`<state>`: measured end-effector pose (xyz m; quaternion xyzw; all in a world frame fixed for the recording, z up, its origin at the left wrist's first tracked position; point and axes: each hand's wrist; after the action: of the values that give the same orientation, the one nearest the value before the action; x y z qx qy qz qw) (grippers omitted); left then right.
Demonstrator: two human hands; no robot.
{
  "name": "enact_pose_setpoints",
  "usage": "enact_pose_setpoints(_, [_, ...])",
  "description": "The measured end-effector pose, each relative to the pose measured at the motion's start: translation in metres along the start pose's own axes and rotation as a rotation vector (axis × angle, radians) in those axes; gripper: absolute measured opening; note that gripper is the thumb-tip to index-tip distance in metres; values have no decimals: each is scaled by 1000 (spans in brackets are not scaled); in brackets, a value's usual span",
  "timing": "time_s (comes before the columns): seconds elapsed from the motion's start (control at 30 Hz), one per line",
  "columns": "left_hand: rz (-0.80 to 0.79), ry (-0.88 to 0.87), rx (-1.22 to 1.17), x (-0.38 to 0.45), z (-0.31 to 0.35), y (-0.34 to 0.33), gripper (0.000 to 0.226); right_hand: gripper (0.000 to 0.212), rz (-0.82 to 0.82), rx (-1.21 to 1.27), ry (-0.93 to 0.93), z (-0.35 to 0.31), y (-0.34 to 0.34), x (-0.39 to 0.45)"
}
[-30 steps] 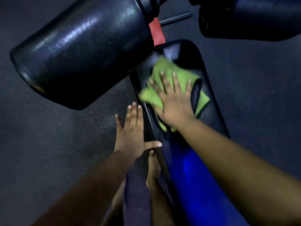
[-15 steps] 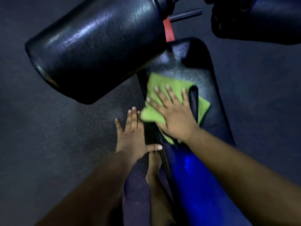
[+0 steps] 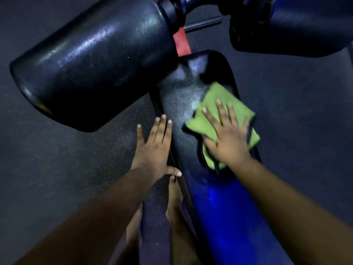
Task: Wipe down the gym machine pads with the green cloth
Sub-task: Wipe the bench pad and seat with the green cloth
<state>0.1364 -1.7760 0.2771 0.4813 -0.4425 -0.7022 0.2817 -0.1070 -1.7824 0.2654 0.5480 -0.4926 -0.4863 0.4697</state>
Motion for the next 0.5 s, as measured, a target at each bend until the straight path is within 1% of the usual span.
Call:
enact_pose_setpoints(0.07, [-1, 7, 11, 0, 2, 1, 159, 88, -40, -24, -57, 14, 4, -63])
enact_pose_setpoints(0.1, [-2, 12, 15, 1, 3, 1, 160, 87, -56, -35, -71, 18, 3, -74])
enact_pose_setpoints(0.13, [-7, 17, 19, 1, 5, 1, 160, 85, -91, -27, -81, 18, 3, -65])
enact_pose_setpoints(0.17, [-9, 20, 25, 1, 5, 0, 161, 85, -96, -23, -99, 13, 4, -39])
enact_pose_setpoints(0.23, [-3, 21, 53, 2, 6, -3, 162, 84, -7, 6, -118, -2, -3, 36])
enact_pose_setpoints(0.3, [0, 30, 63, 3, 6, -6, 163, 80, -13, 20, -118, -19, -5, 110])
enact_pose_setpoints(0.37, [-8, 34, 51, 4, 6, -3, 163, 81, 4, 11, -117, -21, -2, 131])
enact_pose_setpoints(0.43, [4, 33, 56, 3, 6, -1, 162, 83, 29, 9, -69, -13, 1, 95])
enact_pose_setpoints(0.5, [-4, 23, 61, 3, 7, 4, 161, 87, 9, 12, -72, -3, 1, 26])
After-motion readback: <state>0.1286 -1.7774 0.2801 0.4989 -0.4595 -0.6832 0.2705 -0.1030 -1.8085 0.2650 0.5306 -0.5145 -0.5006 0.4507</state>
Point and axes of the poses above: each hand's wrist, its own x-axis towards the middle knuckle, its own y-axis out of the back of the hand, z = x × y, and after that the axes turned 12 degrees about z, right-handed
